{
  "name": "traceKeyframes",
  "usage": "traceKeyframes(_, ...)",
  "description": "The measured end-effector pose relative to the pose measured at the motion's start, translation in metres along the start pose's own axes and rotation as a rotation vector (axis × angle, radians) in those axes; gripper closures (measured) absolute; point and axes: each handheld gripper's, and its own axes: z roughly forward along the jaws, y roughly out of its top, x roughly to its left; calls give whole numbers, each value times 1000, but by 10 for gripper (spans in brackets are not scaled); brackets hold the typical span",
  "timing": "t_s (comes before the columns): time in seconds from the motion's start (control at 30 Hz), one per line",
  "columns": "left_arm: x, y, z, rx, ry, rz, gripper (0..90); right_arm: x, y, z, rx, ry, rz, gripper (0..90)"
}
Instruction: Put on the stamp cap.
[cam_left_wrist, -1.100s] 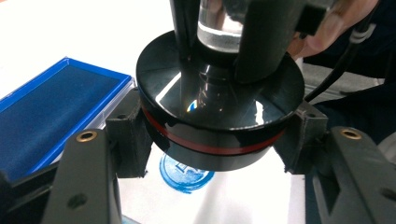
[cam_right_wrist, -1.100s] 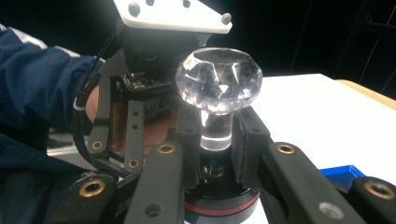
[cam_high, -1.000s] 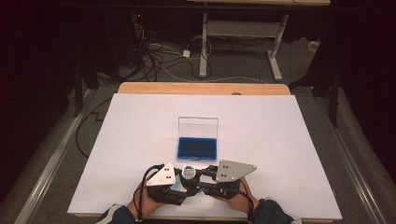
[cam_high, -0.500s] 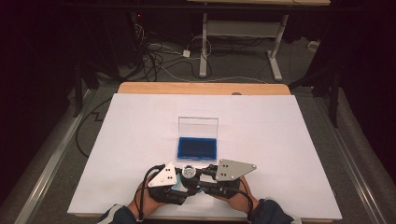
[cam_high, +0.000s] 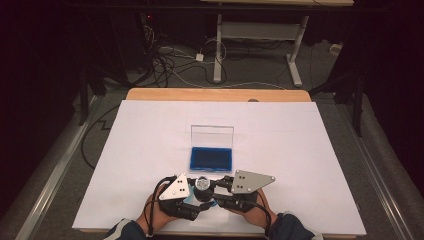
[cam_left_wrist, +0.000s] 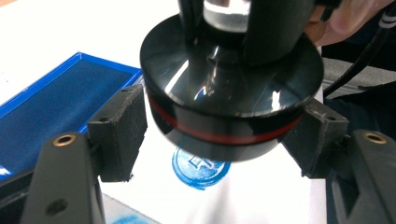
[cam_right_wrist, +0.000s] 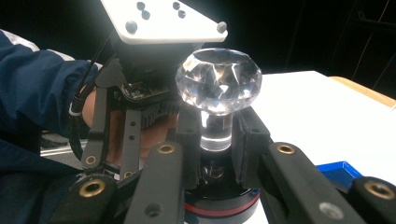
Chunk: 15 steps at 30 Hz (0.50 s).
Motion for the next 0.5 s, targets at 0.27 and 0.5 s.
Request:
traceKeyframes(0.27,2,-3,-7,12,46,19,197,-3,2,-4,-5,-18,1,752)
traceKeyframes(0.5,5,-6,-13,19,63,23,196,-5,3,-6,-1,-30,-3,752)
